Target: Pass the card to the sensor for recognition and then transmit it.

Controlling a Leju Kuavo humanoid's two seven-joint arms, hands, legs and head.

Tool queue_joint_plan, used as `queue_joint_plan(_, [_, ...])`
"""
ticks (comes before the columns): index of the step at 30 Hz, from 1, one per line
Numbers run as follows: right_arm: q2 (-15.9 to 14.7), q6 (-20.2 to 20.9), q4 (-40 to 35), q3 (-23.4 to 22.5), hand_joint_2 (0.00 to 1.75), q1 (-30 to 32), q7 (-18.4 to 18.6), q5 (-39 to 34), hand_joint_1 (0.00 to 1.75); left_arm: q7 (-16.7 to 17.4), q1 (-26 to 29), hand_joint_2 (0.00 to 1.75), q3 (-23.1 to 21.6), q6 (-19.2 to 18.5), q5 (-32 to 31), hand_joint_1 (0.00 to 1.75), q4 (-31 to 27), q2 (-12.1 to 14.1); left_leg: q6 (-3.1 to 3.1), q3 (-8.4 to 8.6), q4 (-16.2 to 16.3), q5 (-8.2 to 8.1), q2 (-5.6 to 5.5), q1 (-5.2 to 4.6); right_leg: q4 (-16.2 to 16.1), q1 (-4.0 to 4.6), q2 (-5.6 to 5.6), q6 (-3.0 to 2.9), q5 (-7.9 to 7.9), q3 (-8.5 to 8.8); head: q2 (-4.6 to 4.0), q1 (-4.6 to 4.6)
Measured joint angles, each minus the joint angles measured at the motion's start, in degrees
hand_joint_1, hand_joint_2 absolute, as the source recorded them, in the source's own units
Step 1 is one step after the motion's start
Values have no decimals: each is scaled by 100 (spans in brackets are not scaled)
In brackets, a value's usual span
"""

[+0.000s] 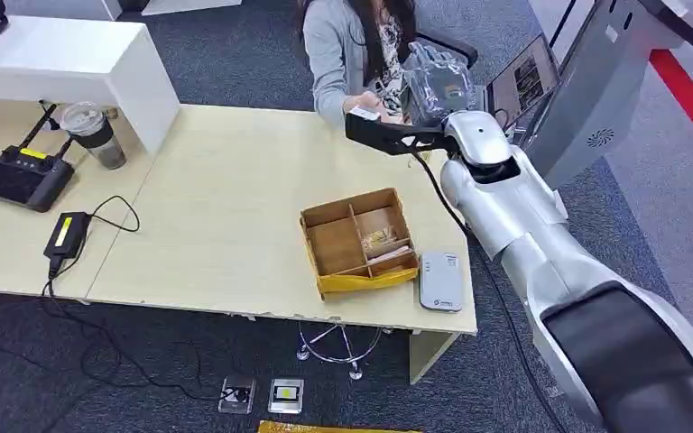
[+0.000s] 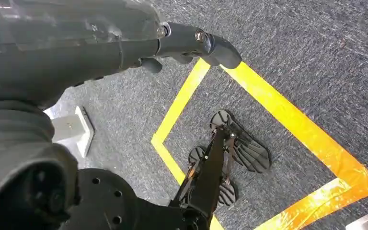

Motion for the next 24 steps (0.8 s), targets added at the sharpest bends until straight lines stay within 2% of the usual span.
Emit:
queue_joint_plan(15, [-79, 6, 337, 4, 175, 6, 55, -2, 175, 2, -3, 0, -131, -15, -44, 0, 0, 9, 0, 0, 1, 0, 1, 0, 0, 0, 1, 0, 0, -2, 0, 0])
queue_joint_plan(16, [-79, 0, 352, 4, 175, 8, 57, -2, 23, 4, -3, 0, -133, -15, -44, 0, 0, 9, 0, -1, 1, 0, 1, 0, 0, 0, 1, 0, 0, -2, 0, 0])
queue_joint_plan(17, [-79, -4, 369, 4, 0, 8, 55, -4, 0, 11, -3, 0, -136, -15, -44, 0, 0, 9, 0, -1, 1, 0, 1, 0, 0, 0, 1, 0, 0, -2, 0, 0])
queue_joint_plan(24, [-85, -48, 430, 4, 0, 20, -243, -39, 0, 20, -5, 0, -138, -15, -39, 0, 0, 9, 0, -1, 1, 0, 2, 0, 0, 0, 1, 0, 0, -2, 0, 0])
